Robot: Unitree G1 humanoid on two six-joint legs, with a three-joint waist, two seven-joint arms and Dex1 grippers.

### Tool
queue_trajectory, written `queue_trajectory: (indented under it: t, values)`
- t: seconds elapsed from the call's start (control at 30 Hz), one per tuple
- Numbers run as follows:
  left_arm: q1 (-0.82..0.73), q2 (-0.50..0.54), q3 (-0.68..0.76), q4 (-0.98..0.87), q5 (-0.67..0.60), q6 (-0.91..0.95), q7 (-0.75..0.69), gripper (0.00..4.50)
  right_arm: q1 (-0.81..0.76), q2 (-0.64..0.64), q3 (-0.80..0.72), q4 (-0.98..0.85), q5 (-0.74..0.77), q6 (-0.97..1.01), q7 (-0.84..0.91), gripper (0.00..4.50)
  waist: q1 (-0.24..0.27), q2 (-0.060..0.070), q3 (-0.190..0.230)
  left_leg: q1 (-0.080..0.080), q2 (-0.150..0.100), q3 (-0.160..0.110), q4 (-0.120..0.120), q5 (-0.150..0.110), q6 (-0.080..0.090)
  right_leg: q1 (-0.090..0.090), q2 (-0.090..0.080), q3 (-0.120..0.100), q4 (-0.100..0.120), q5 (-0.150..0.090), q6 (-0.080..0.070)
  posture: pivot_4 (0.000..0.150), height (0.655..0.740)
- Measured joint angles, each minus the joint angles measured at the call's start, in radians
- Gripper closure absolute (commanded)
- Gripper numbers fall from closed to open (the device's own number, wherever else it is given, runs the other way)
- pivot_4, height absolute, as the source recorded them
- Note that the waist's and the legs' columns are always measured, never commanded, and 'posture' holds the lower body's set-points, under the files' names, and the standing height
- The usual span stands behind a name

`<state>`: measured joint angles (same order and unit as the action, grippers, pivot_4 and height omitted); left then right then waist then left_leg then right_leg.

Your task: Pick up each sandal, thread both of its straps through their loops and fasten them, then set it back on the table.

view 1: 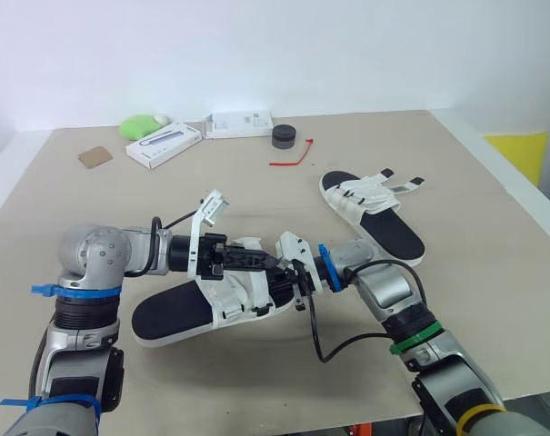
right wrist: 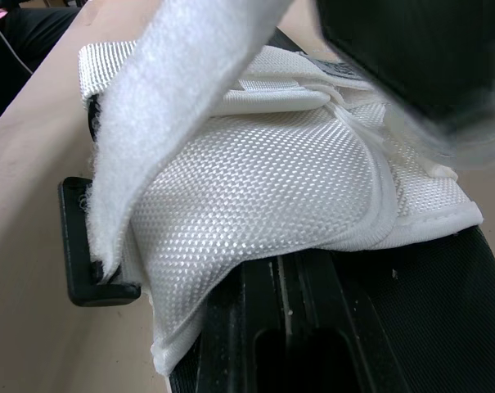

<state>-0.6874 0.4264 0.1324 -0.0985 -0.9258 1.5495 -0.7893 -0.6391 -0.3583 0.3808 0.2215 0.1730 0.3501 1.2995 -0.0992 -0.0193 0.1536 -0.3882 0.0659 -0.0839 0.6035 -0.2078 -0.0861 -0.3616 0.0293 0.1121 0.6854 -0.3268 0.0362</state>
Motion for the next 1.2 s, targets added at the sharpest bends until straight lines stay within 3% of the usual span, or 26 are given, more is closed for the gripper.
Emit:
queue_trajectory:
  t: [0.07,0.1,0.13,0.33,0.73,1.2]
  values:
    - [0.006,0.0,0.001,-0.013,-0.014,0.004,0.009,3.74,0.0,0.0,0.0,0.001,0.0,0.0,0.0,4.5,0.0,0.0,0.0,0.0,0.0,0.0,0.0,0.001,-0.002,0.0,0.0,0.0,0.0,0.0,0.0,0.15,0.74]
    - [0.012,0.0,0.0,-0.024,-0.019,0.005,0.015,4.31,-0.001,0.0,0.0,0.001,0.0,0.0,0.0,4.5,0.0,0.0,0.0,0.0,0.0,0.0,-0.001,0.001,-0.003,0.0,0.0,0.0,0.0,0.0,0.0,0.15,0.74]
    - [0.021,0.0,0.0,-0.037,-0.022,0.004,0.019,4.44,-0.001,0.0,0.0,0.002,0.0,0.0,-0.001,4.5,0.0,0.0,0.0,0.0,0.0,0.0,-0.001,0.001,-0.003,0.0,0.0,0.0,0.0,0.0,0.0,0.15,0.74]
    - [0.051,0.015,-0.02,-0.079,-0.031,-0.023,0.019,4.44,-0.001,0.0,-0.001,0.003,0.0,0.0,-0.001,4.5,0.0,0.0,0.0,0.0,0.0,0.0,-0.001,0.002,-0.005,0.0,-0.001,0.0,0.0,0.001,0.001,0.15,0.74]
    - [0.187,0.125,-0.256,-0.225,0.1,-0.362,-0.066,4.44,0.0,0.0,-0.002,0.002,0.001,0.001,-0.002,4.5,0.0,0.0,0.0,0.001,0.0,0.0,-0.002,0.002,-0.01,0.0,-0.001,0.001,0.0,0.001,0.001,0.15,0.74]
    - [0.179,0.132,-0.287,-0.147,0.205,-0.516,-0.085,4.44,0.0,0.0,-0.003,0.002,0.001,0.001,-0.01,4.5,0.0,-0.001,0.0,0.0,-0.001,0.0,-0.002,0.002,-0.01,-0.001,-0.001,0.001,0.0,0.001,0.002,0.15,0.74]
